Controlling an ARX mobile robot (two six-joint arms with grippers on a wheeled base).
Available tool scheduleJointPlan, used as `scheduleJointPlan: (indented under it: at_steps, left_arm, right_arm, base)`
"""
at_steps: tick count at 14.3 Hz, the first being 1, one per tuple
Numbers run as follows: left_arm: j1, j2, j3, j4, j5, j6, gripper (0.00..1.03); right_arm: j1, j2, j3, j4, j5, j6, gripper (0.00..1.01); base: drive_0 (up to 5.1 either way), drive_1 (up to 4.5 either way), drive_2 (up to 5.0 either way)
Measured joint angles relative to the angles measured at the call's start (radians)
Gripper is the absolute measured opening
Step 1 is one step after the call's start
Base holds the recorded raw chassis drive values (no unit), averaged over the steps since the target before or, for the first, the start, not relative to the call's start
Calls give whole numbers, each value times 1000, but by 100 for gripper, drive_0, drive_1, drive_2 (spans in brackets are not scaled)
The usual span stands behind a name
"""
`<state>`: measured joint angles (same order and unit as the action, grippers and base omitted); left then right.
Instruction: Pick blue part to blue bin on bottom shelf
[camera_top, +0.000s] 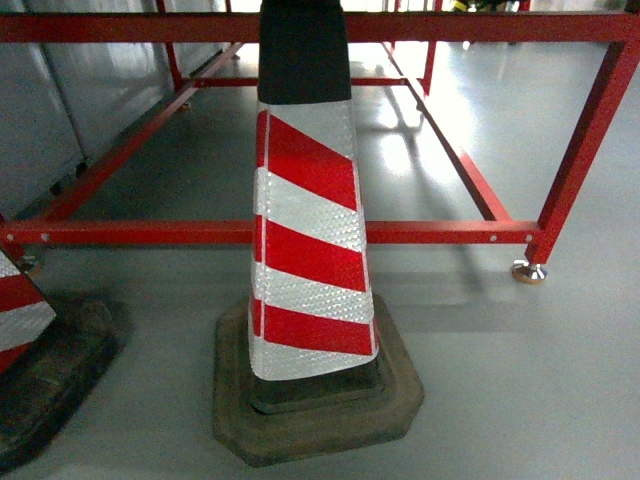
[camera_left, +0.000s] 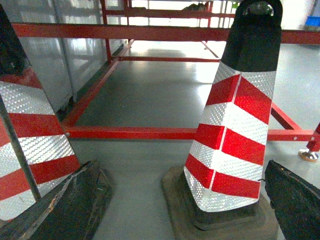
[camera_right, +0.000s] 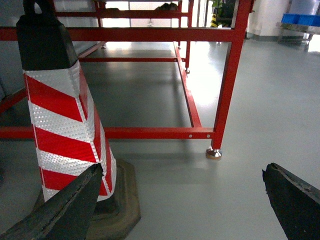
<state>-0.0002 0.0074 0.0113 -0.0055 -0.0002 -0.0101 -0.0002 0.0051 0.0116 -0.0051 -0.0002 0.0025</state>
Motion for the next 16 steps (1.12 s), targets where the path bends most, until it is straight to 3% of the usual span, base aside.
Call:
scheduleJointPlan:
  at_steps: [16]
  left_arm:
    - [0, 0, 0, 0, 0, 0, 98]
  right_arm:
    - [0, 0, 0, 0, 0, 0, 98]
  base:
    - [0, 0, 0]
